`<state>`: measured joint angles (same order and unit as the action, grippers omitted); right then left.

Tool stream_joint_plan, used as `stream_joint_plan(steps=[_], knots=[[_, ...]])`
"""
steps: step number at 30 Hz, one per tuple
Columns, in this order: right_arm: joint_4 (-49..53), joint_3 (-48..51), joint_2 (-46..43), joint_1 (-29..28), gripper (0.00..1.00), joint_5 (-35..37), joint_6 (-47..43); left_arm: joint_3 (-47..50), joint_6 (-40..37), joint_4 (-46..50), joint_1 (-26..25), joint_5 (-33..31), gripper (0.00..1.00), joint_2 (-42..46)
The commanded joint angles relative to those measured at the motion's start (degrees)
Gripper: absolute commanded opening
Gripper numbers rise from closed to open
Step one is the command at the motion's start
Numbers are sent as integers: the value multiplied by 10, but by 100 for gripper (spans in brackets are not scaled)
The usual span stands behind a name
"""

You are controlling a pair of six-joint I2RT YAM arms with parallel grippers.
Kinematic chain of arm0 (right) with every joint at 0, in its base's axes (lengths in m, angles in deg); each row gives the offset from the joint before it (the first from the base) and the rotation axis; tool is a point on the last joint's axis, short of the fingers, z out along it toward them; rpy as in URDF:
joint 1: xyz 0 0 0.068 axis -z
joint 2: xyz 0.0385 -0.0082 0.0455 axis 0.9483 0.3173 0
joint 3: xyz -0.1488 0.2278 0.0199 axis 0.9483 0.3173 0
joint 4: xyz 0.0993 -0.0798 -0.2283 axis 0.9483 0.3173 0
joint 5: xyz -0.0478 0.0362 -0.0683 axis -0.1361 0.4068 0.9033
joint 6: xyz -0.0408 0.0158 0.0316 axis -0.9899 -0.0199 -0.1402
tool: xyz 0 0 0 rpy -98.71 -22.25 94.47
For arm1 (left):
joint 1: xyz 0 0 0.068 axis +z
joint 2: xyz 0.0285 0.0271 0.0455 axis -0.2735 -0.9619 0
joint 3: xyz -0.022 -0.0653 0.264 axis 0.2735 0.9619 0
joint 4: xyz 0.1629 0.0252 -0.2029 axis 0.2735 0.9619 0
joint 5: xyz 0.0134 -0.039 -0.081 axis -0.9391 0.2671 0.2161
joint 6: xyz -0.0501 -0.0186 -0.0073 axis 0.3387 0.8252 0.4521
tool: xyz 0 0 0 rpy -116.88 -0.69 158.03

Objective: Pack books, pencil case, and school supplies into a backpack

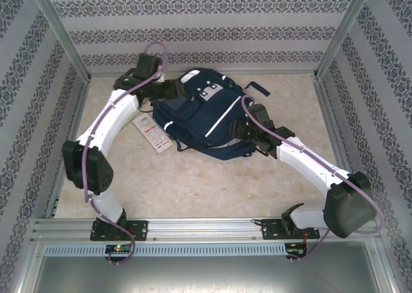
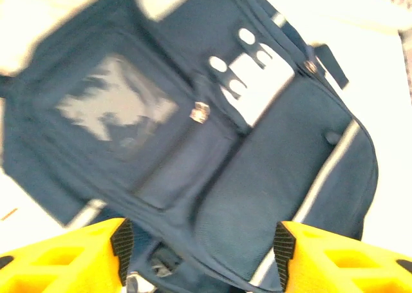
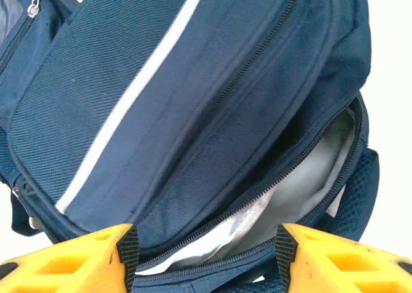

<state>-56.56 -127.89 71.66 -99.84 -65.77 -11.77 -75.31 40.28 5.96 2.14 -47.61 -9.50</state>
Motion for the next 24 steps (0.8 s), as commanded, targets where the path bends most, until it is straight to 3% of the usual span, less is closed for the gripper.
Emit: stream_joint_plan(steps=[1,5,9,17,19,24], knots=[[-2,-9,-22,-21,60,20,4,56,2,-18,66,-5,58,25],[6,-18,-31,-50,60,27,8,89,16,-54,137,-9,43,6],[10,-32,-28,-84,59,28,19,62,35,-74,185,-10,24,-57],[24,-74,-2,-141,63,22,37,-75,42,-52,224,-21,14,-227],[27,-81,0,-147,74,17,43,-106,46,-44,230,-20,13,-265],[31,-86,-4,-149,85,11,48,-141,54,-32,243,-20,12,-322]])
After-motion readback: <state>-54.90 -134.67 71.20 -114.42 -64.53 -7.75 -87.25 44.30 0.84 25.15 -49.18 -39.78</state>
